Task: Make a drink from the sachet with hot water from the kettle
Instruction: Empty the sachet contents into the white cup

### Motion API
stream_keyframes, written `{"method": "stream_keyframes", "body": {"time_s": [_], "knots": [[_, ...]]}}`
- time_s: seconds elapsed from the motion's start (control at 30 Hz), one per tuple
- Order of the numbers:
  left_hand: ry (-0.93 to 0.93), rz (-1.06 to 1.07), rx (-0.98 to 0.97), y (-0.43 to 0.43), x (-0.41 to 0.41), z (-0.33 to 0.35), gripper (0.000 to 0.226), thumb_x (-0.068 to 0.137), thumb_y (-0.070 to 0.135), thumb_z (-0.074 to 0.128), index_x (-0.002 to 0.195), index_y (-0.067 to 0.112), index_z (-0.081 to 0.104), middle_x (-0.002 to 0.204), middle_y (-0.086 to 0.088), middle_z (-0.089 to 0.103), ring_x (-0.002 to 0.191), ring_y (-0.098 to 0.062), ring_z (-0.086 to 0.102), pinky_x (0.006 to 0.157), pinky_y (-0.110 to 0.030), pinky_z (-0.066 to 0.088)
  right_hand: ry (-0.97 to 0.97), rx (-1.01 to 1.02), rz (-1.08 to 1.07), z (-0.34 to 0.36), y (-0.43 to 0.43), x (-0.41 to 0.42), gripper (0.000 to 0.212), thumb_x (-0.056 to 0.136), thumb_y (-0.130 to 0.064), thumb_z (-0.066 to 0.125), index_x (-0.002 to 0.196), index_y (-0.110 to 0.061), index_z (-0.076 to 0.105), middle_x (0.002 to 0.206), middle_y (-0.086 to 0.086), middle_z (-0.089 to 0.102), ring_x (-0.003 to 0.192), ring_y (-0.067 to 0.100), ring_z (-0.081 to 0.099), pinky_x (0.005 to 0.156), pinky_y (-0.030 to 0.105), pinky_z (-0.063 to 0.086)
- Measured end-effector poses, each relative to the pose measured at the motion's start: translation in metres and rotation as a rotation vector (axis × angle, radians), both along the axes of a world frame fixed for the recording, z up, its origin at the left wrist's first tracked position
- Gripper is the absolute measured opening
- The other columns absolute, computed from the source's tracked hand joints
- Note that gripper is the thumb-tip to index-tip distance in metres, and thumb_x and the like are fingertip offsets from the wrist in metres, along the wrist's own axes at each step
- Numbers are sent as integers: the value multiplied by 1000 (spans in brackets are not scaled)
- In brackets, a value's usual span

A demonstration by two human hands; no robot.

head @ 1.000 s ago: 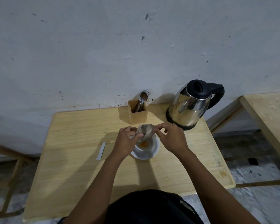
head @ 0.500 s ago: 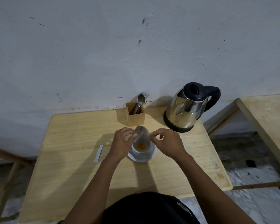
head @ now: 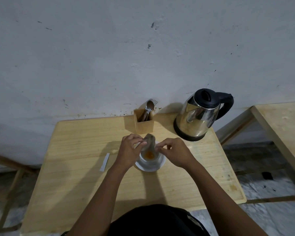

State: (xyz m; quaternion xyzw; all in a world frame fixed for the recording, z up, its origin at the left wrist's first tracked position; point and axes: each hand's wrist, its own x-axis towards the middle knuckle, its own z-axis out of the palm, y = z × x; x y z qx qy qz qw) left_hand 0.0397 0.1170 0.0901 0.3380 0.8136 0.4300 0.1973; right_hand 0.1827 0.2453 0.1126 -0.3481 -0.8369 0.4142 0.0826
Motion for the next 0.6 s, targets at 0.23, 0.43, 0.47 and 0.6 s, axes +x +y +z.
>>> {"method": "stream_keyframes", "body": {"time_s": [0.23, 0.43, 0.47, 0.6], "knots": [[-35, 8, -10, -3, 3, 1, 21, 86, 26, 65, 99, 12, 72, 104, 5, 60, 109, -12, 41, 91, -26, 34, 38, -19, -30, -4, 2, -1, 13, 86, -24, 71, 83, -35, 76, 86, -20, 71, 65, -2, 57, 64, 24, 48], [-45, 9, -12, -4, 7, 2, 17, 86, 25, 65, 96, 13, 72, 101, 2, 61, 105, -13, 44, 87, -25, 34, 33, 11, -58, -3, 2, 1, 7, 87, -30, 70, 83, -35, 74, 87, -19, 70, 58, -2, 51, 57, 23, 41], [-43, 17, 5, -5, 6, 1, 16, 86, 24, 66, 94, 12, 72, 100, 1, 62, 102, -14, 47, 86, -26, 36, 51, 26, -96, -3, 3, 3, 6, 87, -31, 69, 84, -34, 73, 87, -18, 70, 57, -1, 50, 56, 23, 40], [-153, 86, 36, -10, 6, 2, 19, 88, 29, 63, 100, 15, 69, 101, 3, 61, 89, 1, 54, 77, -19, 41, 121, 11, -63, -4, 3, 9, 3, 86, -27, 71, 87, -29, 73, 88, -13, 69, 61, 6, 52, 65, 33, 52]]}}
